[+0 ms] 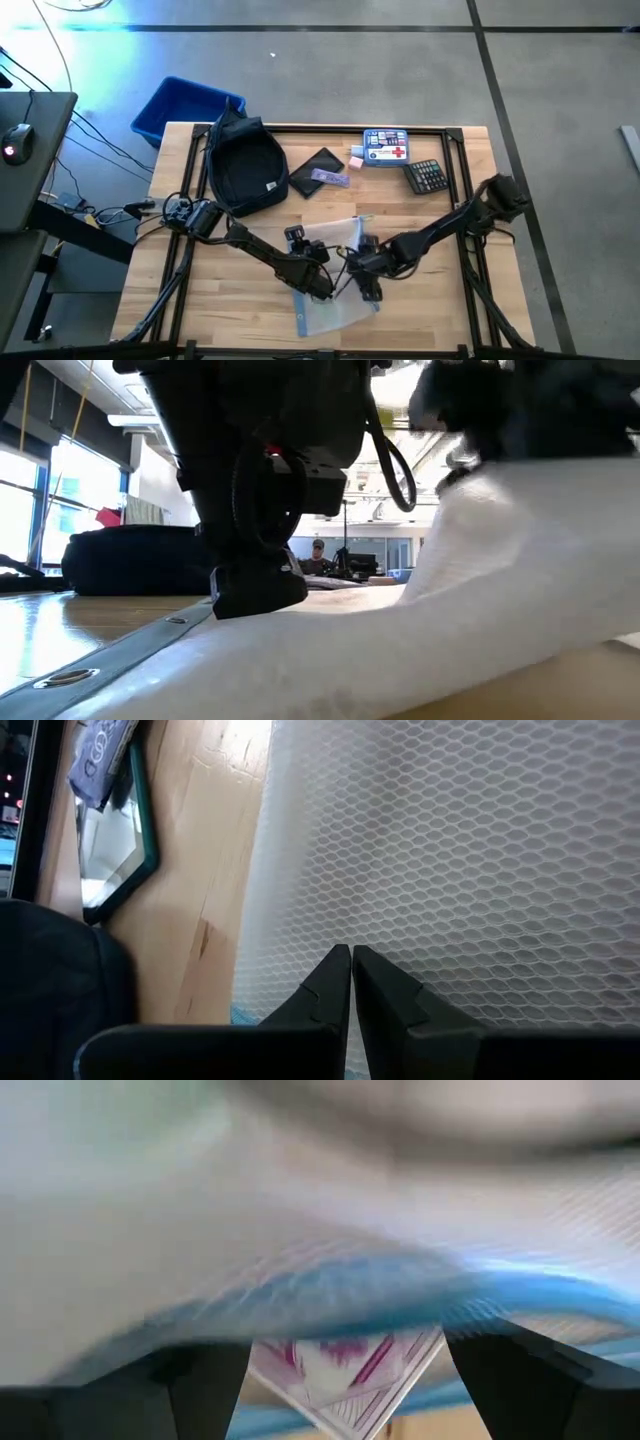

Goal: Unpack backpack
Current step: Remove the white playing cards box from the transparent zipper bag

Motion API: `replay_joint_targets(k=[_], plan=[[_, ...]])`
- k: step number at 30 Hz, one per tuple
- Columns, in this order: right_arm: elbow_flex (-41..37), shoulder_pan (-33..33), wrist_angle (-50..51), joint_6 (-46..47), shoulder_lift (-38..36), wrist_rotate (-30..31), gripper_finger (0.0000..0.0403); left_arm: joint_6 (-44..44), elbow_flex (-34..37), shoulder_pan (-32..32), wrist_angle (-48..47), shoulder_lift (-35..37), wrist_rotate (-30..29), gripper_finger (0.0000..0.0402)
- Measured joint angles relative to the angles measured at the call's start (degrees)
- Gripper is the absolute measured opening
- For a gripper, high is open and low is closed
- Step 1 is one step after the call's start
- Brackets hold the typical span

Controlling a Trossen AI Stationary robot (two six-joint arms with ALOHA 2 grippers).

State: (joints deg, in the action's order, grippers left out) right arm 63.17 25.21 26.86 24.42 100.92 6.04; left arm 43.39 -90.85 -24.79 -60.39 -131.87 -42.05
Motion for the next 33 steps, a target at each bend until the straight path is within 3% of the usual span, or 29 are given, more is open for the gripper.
replay_joint_targets(k=[5, 12, 16, 21, 30, 33], plan=[[0.2, 2.4, 0.3, -3.3, -4.8, 1.7, 0.0312, 0.0, 0.0, -0.1, -3.6, 0.0, -0.9, 0.0], [0.3, 8.6, 0.9, 0.9, -1.6, 4.5, 0.0312, -0.4, 0.1, -0.9, -9.9, -0.2, -11.4, 0.0], [0.3, 10.6, -6.5, 0.3, 3.6, 5.1, 0.0312, -0.4, 0.2, -0.8, -10.5, -0.2, -14.1, 0.0], [0.7, 11.0, -18.9, -9.2, 4.9, -0.3, 0.0312, 0.1, 0.2, -0.8, -10.4, -0.2, -14.2, 0.0], [4.1, 7.2, -0.4, -25.0, 3.4, 0.6, 0.0311, 0.3, 0.1, -1.2, -9.9, -0.2, -14.4, 0.0], [2.8, 5.2, -0.5, -28.4, 3.4, -1.7, 0.0312, 0.5, 0.1, -1.2, -9.9, -0.2, -14.1, 0.0]])
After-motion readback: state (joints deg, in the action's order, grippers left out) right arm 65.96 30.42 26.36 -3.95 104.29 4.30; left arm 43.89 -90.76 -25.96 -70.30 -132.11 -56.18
